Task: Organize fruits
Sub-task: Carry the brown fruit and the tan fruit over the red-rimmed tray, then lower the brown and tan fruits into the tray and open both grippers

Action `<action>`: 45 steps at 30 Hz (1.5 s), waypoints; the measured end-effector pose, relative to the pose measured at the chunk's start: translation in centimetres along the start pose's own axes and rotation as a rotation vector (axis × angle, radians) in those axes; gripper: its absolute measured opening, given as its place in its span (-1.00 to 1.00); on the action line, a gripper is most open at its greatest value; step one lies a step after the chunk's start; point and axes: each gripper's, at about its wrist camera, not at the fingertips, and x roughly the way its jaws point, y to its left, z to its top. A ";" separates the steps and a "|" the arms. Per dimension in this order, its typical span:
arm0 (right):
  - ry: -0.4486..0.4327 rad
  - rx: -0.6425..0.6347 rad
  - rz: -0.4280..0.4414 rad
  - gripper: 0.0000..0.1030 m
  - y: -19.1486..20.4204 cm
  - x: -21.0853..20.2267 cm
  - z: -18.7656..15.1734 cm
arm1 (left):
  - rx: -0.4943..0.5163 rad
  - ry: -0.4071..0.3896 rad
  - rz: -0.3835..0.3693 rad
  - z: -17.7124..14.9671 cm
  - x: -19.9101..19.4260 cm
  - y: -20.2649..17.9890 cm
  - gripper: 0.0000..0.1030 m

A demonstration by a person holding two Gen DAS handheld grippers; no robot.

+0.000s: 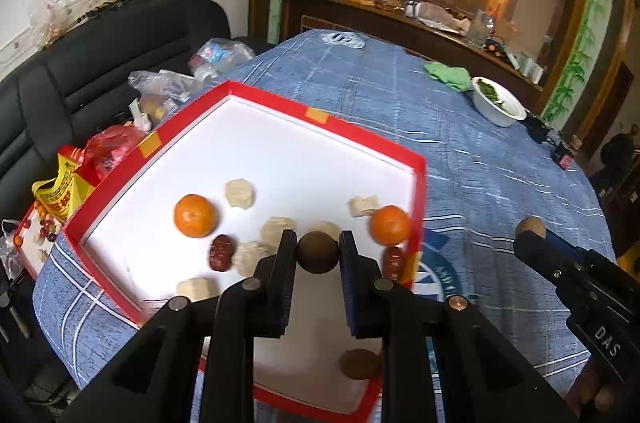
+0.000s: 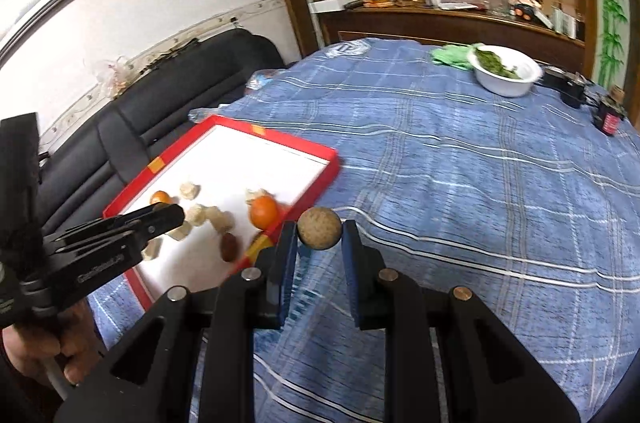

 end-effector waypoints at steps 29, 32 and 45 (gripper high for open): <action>0.068 -0.068 0.091 -0.52 6.0 6.8 2.6 | -0.018 0.002 0.147 2.0 3.0 3.5 -0.63; 0.075 -0.069 0.087 -0.52 6.2 7.5 2.8 | -0.023 0.006 0.154 2.0 3.2 3.9 -0.63; 0.083 -0.099 0.082 -0.52 7.4 9.2 4.2 | -0.072 -0.032 0.207 3.6 2.8 6.1 -0.63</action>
